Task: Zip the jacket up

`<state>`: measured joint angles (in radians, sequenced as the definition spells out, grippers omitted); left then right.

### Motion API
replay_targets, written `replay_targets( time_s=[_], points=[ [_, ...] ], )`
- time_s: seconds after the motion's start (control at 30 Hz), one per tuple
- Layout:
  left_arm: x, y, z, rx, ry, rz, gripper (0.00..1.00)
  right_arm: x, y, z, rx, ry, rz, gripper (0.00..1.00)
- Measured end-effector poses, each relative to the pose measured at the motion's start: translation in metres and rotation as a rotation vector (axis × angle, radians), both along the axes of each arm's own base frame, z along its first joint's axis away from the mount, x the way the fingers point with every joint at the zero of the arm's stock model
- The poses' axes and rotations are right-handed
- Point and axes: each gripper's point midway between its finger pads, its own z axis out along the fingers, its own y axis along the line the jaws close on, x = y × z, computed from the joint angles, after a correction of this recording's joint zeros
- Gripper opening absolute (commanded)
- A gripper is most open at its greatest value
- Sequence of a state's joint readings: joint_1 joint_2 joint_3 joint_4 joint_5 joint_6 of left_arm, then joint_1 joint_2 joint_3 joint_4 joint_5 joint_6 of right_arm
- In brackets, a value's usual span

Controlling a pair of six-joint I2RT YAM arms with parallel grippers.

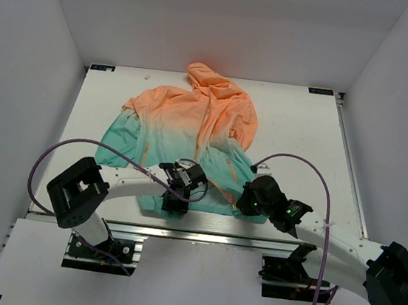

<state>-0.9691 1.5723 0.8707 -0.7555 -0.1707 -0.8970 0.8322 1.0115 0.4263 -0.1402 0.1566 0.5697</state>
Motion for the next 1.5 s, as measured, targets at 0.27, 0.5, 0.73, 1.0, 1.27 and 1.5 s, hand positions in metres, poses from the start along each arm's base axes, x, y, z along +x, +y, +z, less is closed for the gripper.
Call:
replay_targets(
  time_s=[0.27, 0.5, 0.73, 1.0, 1.27, 1.5],
  points=[
    [-0.009, -0.03, -0.004, -0.086, 0.016, -0.042, 0.0, 0.001, -0.005, -0.001, -0.006, 0.005, -0.036, 0.0],
    [-0.004, -0.032, 0.006, -0.126, -0.044, -0.026, 0.0, -0.005, 0.003, 0.008, 0.049, -0.018, 0.028, 0.0],
    [0.026, -0.05, 0.1, -0.384, -0.34, -0.043, 0.0, -0.005, 0.038, 0.056, 0.257, -0.137, 0.169, 0.0],
    [0.049, -0.047, 0.205, -0.71, -0.692, 0.008, 0.0, -0.002, 0.071, 0.111, 0.468, -0.279, 0.277, 0.0],
    [0.051, -0.043, 0.188, -0.666, -0.708, -0.023, 0.0, 0.0, 0.078, 0.13, 0.535, -0.352, 0.305, 0.0],
    [0.049, -0.041, 0.174, -0.622, -0.673, -0.029, 0.04, 0.003, 0.076, 0.111, 0.473, -0.305, 0.289, 0.0]
  ],
)
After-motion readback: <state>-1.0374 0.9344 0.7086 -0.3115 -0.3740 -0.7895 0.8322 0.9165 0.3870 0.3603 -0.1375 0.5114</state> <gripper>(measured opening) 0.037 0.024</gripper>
